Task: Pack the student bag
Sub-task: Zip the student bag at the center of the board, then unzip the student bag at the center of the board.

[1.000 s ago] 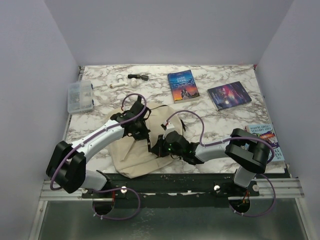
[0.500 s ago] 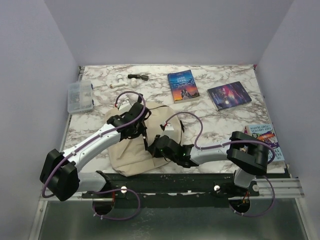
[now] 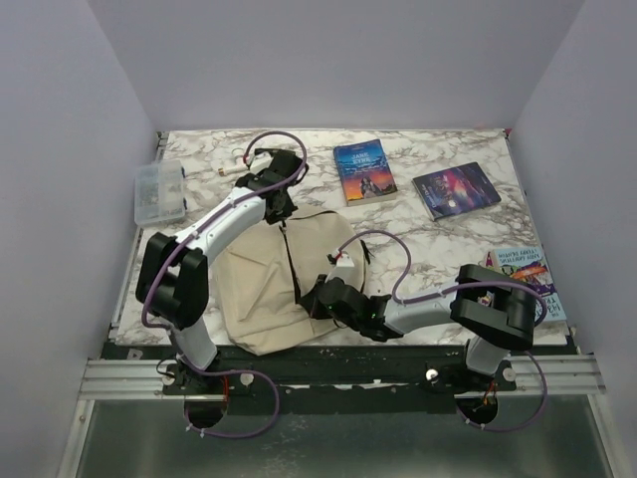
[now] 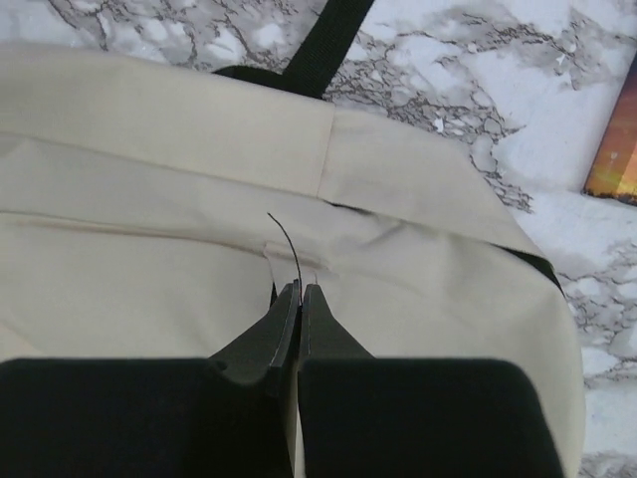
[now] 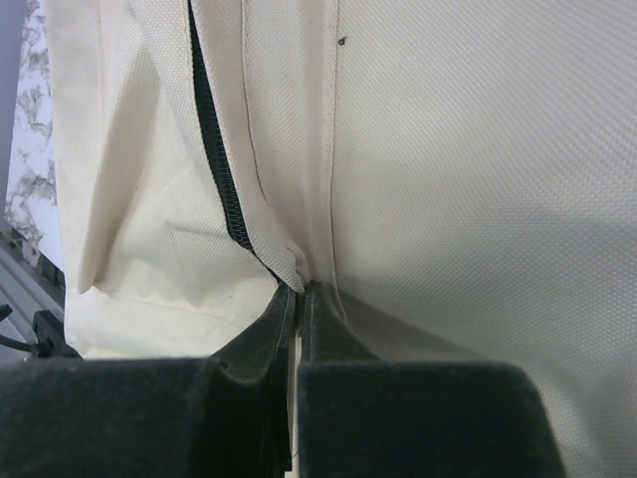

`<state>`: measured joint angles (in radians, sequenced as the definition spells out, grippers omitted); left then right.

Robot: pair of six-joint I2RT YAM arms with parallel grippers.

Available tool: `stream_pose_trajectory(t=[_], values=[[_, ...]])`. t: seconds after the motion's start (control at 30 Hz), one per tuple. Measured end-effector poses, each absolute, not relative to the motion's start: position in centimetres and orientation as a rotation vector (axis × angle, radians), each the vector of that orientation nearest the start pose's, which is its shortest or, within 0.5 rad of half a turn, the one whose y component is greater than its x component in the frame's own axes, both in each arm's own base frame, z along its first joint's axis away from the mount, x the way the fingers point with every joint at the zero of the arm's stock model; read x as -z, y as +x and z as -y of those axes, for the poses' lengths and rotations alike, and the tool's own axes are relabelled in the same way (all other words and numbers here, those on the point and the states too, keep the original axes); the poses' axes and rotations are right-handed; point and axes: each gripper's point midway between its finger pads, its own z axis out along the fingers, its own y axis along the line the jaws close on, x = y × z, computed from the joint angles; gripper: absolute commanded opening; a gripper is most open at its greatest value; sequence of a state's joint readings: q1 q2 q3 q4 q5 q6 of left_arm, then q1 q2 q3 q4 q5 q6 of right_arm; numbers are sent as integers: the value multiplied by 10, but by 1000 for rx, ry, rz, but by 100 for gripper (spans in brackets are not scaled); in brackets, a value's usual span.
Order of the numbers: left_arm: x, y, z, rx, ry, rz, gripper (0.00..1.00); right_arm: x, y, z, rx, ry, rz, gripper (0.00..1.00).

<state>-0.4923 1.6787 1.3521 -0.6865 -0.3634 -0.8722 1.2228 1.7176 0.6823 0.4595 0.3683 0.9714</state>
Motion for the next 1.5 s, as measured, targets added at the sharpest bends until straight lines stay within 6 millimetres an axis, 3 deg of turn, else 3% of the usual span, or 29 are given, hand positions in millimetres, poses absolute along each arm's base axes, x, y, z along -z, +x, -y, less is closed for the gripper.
stream_pose_trajectory(t=[0.3,0.57,0.67,0.73,0.83,0.93,1.03,1.13,1.2,1.3,1.37,1.43,1.5], values=[[-102,399,140,-31,-574,-2509,0,-42,176,-390,-878,-64,-2232,0],[-92,414,150,-6,-388,-2615,0,-42,176,-390,-882,-76,-2223,0],[-90,412,160,81,-321,-2660,1,-44,174,-394,-846,-136,-2259,12],[-91,410,165,162,-305,-2655,13,-54,171,-402,-808,-206,-2299,32],[-98,393,162,254,-287,-2632,41,-83,163,-406,-796,-291,-2320,56],[-121,381,159,316,-266,-2577,68,-118,157,-395,-807,-329,-2303,72],[-152,375,159,377,-234,-2498,82,-139,157,-368,-773,-331,-2307,86],[-181,355,164,489,-200,-2430,93,-147,164,-332,-708,-300,-2320,96],[-187,340,167,543,-189,-2421,94,-149,176,-298,-672,-248,-2331,97],[-185,288,183,639,-144,-2422,95,-149,209,-239,-631,-90,-2343,93],[-173,252,201,694,-85,-2458,95,-146,226,-212,-613,-10,-2357,82],[-159,221,216,745,-38,-2507,95,-140,230,-208,-648,-24,-2399,63],[-139,201,221,757,-50,-2564,95,-129,227,-214,-695,-60,-2460,61]])
